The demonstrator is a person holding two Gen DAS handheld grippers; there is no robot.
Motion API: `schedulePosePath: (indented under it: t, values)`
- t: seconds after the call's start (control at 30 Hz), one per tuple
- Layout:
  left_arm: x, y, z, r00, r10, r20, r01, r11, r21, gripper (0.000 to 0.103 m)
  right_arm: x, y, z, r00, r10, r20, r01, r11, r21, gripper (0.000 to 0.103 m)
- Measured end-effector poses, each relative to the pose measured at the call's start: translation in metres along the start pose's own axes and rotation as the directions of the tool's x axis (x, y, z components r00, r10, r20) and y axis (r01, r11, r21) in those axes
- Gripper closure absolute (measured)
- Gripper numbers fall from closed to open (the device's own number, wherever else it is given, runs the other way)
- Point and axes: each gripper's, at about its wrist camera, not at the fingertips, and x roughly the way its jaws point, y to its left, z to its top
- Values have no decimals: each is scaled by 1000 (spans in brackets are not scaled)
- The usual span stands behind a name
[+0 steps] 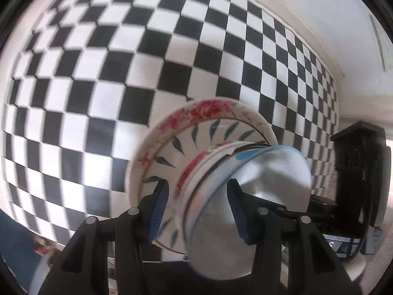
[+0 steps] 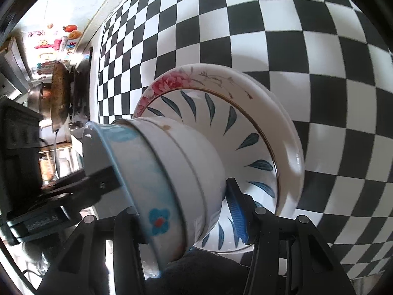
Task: Organize plates and bowls
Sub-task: 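Lower the bowl stack onto the center of the plate stack, then open the right gripper and raise both tools away from the stack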
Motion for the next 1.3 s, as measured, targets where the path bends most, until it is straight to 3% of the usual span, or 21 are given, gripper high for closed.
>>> schedulePosePath:
  t: [0.37, 0.5, 0.6, 0.67, 0.73, 0.8, 0.83, 0.87, 0.97, 1.13, 1.3]
  values:
    - [-34, -6, -16, 985, 107, 135, -114, 993, 40, 55, -35, 22, -16, 993, -79, 87, 84, 995, -54, 51]
    - [-54, -12, -29, 969, 133, 206, -147, 988, 53, 55, -62, 44, -33, 974, -147, 173, 167, 980, -105, 51]
    - [-69, -14, -40, 952, 148, 269, -170, 984, 59, 52, -85, 67, -52, 934, -232, 272, 277, 950, -142, 47]
    - [-82, -17, -50, 931, 170, 324, -201, 977, 65, 49, -96, 79, -65, 905, -271, 328, 333, 931, -149, 28]
    - [-97, -19, -62, 902, 185, 390, -229, 971, 68, 35, -106, 89, -78, 874, -308, 375, 383, 913, -144, 17]
    - [-111, -19, -71, 871, 193, 452, -246, 968, 60, 23, -116, 96, -93, 839, -342, 423, 428, 895, -125, 13]
    - [-119, -19, -77, 854, 196, 482, -253, 966, 57, 23, -119, 98, -99, 827, -352, 438, 441, 889, -120, 11]
    - [-125, -19, -81, 843, 191, 502, -251, 967, 53, 22, -124, 102, -107, 806, -369, 462, 462, 881, -104, 9]
    - [-142, -24, -93, 821, 154, 550, -225, 972, 64, 8, -138, 110, -127, 759, -380, 528, 487, 870, -75, 0]
    - [-169, -34, -118, 750, 171, 639, -262, 964, 50, 7, -161, 122, -161, 675, -400, 620, 523, 852, -19, 0]
    - [-191, -51, -143, 685, 146, 714, -269, 961, 61, 2, -186, 125, -191, 633, -378, 676, 500, 866, 15, 0]
